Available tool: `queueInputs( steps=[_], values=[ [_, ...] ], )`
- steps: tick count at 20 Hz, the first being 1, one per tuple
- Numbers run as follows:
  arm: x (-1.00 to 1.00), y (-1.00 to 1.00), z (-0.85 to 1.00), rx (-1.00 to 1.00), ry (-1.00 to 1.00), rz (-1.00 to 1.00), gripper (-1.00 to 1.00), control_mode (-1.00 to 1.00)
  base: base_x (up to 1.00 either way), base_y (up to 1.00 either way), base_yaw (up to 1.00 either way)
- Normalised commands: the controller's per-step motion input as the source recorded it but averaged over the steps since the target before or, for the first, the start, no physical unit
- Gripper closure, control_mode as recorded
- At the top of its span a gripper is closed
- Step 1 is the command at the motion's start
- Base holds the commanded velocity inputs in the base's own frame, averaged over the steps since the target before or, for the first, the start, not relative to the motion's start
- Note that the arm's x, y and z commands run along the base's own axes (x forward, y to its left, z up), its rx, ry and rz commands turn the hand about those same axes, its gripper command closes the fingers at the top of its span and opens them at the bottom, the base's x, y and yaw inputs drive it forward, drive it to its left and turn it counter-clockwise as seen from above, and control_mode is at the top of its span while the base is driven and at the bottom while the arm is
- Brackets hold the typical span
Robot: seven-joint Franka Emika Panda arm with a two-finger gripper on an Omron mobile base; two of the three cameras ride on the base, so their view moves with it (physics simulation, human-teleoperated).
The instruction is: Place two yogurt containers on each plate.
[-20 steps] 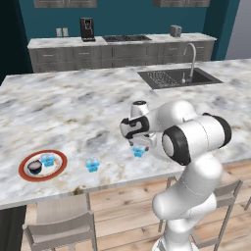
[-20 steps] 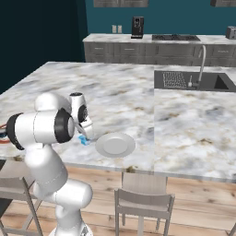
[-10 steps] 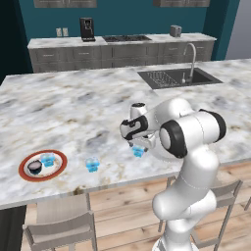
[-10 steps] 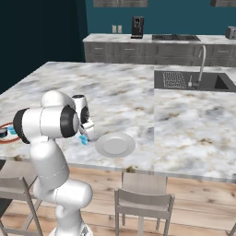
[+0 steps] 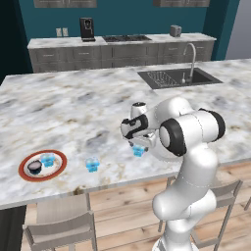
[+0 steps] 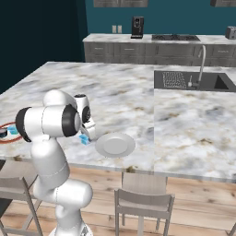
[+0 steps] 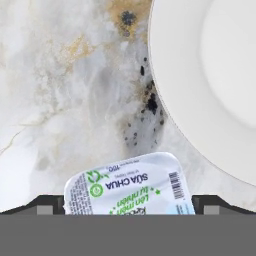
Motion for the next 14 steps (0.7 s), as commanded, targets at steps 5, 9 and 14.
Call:
queueInputs(
  steps=[5, 9, 14],
  values=[
    [-0.01, 0.11, -0.16, 0.03, 0.00, 0.00, -1.00, -1.00, 0.00, 0.00, 0.00],
    [-0.02, 0.11, -0.19, 0.02, 0.00, 0.00, -1.00, -1.00, 0.00, 0.00, 0.00],
    [0.00, 0.09, -0.23, 0.00, 0.00, 0.00, -1.00, -1.00, 0.00, 0.00, 0.00]
  ],
)
